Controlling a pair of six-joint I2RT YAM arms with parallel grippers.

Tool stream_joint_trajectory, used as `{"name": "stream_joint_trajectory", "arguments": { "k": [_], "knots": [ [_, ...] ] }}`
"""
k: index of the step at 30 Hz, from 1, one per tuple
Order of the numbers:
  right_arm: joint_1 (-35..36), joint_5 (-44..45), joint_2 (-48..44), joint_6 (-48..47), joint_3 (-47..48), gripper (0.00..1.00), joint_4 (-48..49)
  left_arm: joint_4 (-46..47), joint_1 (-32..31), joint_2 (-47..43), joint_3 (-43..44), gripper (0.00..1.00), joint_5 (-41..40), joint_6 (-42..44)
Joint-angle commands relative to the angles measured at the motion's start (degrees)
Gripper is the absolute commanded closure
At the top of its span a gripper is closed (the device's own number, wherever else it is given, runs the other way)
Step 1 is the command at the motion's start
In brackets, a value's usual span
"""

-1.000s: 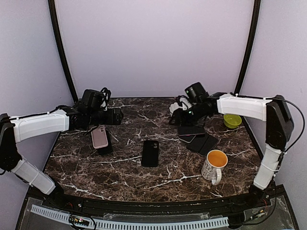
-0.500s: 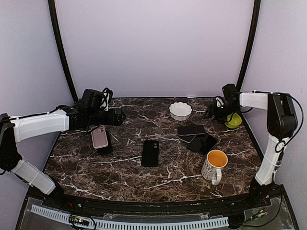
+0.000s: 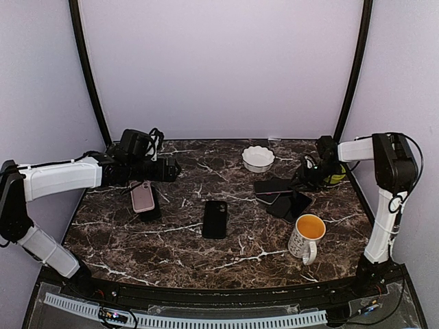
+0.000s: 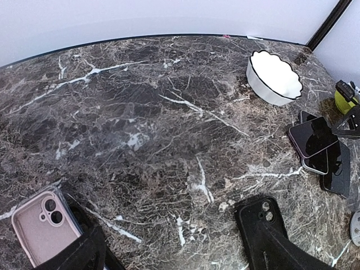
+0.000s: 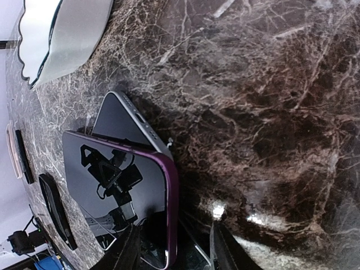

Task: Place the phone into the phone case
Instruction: Pick up the phone.

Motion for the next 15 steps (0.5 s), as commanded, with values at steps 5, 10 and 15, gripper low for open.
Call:
{"name": "stream_joint_trajectory", "arguments": {
  "k": [5,10,15],
  "knots": [
    [-0.83,-8.12,1.16,2.03,-2.98,0.61,4.87,0.23,0.26,0.90,0.31,0.08,1.14,0.26],
    [-1.01,-8.43,1.01,2.81,-3.46,0.63,5.88,0.18,0.26,1.10,0.44,0.09,2.28,-0.01],
    [-1.05,-4.29,0.23,1.03,-1.10,0.63,3.03,1.13,0.21,1.43,0.19,0.13,4.85,1.28]
  ]
}}
